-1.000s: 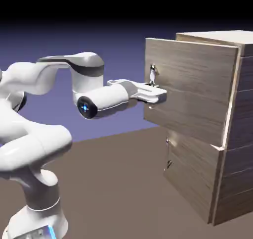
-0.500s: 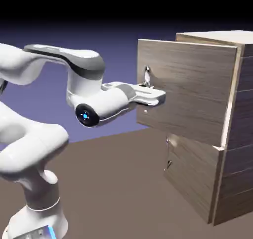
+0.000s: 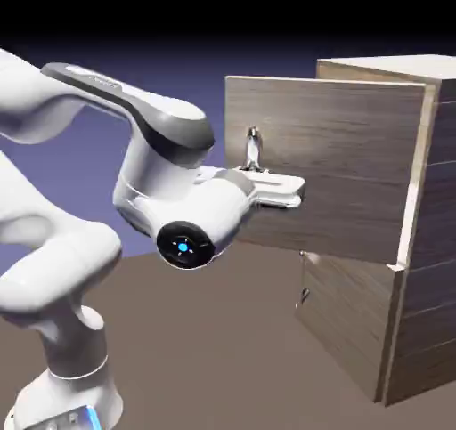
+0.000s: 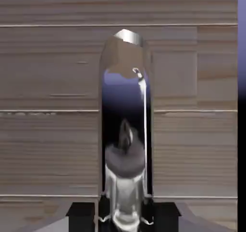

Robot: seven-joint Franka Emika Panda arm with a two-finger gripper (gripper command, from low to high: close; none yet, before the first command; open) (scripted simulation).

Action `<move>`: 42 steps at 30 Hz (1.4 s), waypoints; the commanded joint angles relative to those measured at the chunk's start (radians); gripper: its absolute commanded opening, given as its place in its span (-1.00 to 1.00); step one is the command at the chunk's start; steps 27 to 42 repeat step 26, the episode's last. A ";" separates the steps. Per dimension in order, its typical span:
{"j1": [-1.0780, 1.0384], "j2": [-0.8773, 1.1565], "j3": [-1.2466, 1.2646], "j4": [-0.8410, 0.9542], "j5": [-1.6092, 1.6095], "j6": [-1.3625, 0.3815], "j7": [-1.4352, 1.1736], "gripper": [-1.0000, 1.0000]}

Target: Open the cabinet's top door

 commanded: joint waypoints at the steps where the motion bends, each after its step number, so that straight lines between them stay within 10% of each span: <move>1: 0.002 0.036 -0.022 0.028 -0.032 -0.037 -0.014 -1.00; 24: 0.050 0.790 -0.219 0.802 -0.417 -0.741 -0.324 -1.00; 25: 0.050 0.790 -0.219 0.802 -0.417 -0.741 -0.324 1.00; 42: 0.050 0.790 -0.219 0.802 -0.417 -0.741 -0.324 1.00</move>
